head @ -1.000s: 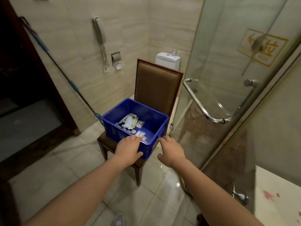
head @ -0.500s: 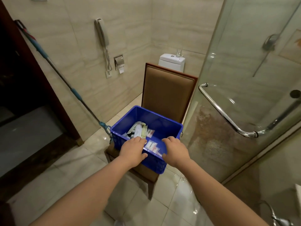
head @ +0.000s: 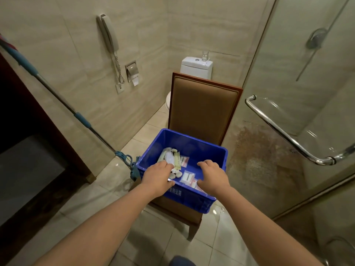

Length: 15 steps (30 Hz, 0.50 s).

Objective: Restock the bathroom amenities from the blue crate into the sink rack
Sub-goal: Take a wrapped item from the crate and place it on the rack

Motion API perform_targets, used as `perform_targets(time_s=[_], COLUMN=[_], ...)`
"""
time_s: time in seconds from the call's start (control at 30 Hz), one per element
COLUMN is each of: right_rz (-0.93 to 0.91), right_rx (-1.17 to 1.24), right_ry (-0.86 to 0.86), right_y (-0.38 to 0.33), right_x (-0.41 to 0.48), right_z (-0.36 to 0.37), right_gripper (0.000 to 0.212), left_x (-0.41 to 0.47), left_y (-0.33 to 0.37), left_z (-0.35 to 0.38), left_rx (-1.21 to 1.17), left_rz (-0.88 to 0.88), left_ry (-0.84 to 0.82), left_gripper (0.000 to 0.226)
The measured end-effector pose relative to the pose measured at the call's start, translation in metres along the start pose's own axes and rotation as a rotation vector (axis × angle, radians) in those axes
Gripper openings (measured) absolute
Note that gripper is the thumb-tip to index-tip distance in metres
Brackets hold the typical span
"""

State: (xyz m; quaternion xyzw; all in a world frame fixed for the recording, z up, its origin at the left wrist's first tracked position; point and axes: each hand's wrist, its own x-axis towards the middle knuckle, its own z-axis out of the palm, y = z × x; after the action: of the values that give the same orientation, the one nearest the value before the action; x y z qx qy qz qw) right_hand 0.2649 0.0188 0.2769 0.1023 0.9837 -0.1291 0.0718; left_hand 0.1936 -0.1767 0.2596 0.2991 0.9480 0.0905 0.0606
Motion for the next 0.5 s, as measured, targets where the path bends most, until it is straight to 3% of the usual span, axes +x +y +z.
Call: perform_targets(time_s=[0.5], right_rz=[0.095], right_rx=[0.032], right_ry=[-0.109], right_y=[0.003], right_x=[0.083], right_z=[0.027], right_gripper=[0.065], left_x=[0.085], left_y=[-0.042], left_z=[0.022], left_rx=[-0.062], left_rz=[0.034], left_ry=[-0.118], left_gripper=[0.058])
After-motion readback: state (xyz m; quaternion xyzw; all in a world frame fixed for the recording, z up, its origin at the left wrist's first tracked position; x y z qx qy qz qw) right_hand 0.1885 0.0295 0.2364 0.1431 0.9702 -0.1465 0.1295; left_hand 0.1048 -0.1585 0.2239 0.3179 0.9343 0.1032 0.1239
